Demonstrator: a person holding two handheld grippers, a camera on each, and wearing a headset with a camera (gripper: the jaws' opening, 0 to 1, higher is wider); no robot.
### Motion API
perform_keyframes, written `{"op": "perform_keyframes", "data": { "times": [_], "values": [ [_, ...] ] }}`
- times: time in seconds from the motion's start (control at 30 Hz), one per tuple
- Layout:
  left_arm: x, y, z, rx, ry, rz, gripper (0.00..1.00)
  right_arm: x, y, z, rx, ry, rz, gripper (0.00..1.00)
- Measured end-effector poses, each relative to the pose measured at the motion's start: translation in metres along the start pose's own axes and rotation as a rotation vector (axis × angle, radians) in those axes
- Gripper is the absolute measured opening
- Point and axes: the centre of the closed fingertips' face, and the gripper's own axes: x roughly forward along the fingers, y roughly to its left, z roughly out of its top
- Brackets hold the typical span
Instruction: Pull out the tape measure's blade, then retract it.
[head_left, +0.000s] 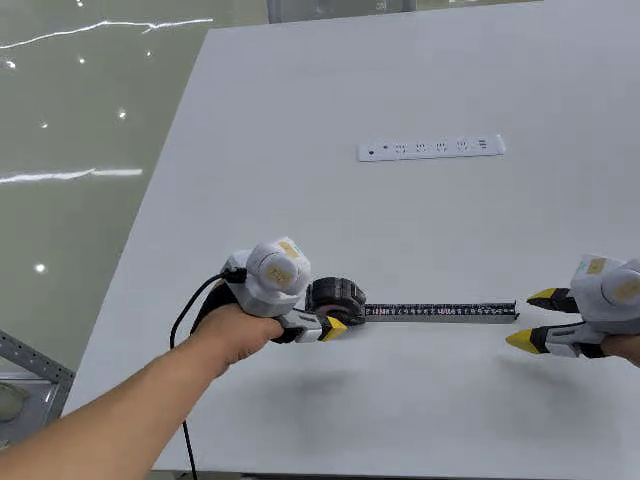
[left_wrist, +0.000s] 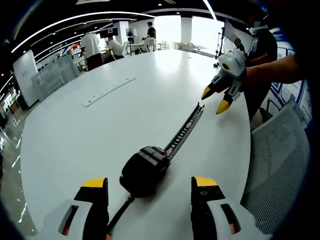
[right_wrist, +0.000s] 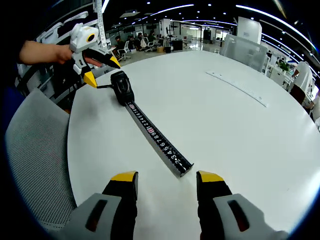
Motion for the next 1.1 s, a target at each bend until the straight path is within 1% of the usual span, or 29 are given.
{"op": "perform_keyframes", "data": {
  "times": [0.03, 0.1, 0.13, 0.2, 0.3, 0.4, 0.53, 0.63, 0.7, 0.73, 0.83, 0.9, 0.97, 1.0, 1.1],
  "values": [
    [-0.002, -0.001, -0.001, -0.002, 0.001, 0.001, 0.64, -0.002, 0.002, 0.001, 0.01, -0.009, -0.005, 0.44],
    [-0.006, -0.004, -0.002, -0.032, -0.008, 0.007, 0.65, -0.006, 0.006, 0.002, 0.043, -0.015, -0.013, 0.46],
    [-0.008, -0.007, -0.002, -0.05, -0.01, 0.005, 0.65, -0.009, 0.006, 0.003, 0.061, -0.02, -0.031, 0.47],
    [-0.012, -0.009, -0.002, -0.081, -0.022, 0.012, 0.66, -0.012, 0.008, 0.005, 0.096, -0.036, -0.042, 0.5],
    [-0.02, -0.012, -0.002, -0.12, -0.036, 0.027, 0.67, -0.021, 0.014, 0.007, 0.117, -0.053, -0.063, 0.53],
    [-0.028, -0.016, -0.003, -0.143, -0.045, 0.041, 0.69, -0.029, 0.019, 0.009, 0.157, -0.073, -0.077, 0.56],
    [-0.036, -0.017, -0.003, -0.183, -0.063, 0.064, 0.73, -0.039, 0.025, 0.011, 0.177, -0.09, -0.096, 0.6],
    [-0.044, -0.021, -0.004, -0.214, -0.079, 0.075, 0.75, -0.049, 0.031, 0.015, 0.208, -0.114, -0.113, 0.65],
    [-0.047, -0.024, -0.005, -0.216, -0.08, 0.073, 0.76, -0.054, 0.034, 0.016, 0.217, -0.122, -0.126, 0.67],
    [-0.05, -0.023, -0.005, -0.228, -0.086, 0.092, 0.78, -0.058, 0.035, 0.017, 0.229, -0.134, -0.144, 0.69],
    [-0.058, -0.024, -0.006, -0.246, -0.098, 0.103, 0.79, -0.065, 0.043, 0.018, 0.251, -0.15, -0.151, 0.72],
    [-0.064, -0.025, -0.006, -0.261, -0.104, 0.121, 0.81, -0.069, 0.05, 0.017, 0.264, -0.151, -0.154, 0.73],
    [-0.069, -0.027, -0.006, -0.277, -0.109, 0.127, 0.81, -0.074, 0.054, 0.017, 0.272, -0.158, -0.165, 0.74],
    [-0.071, -0.026, -0.007, -0.283, -0.11, 0.138, 0.82, -0.076, 0.055, 0.017, 0.281, -0.16, -0.169, 0.75],
    [-0.078, -0.028, -0.009, -0.284, -0.111, 0.148, 0.83, -0.084, 0.062, 0.02, 0.297, -0.17, -0.181, 0.77]
  ]
}}
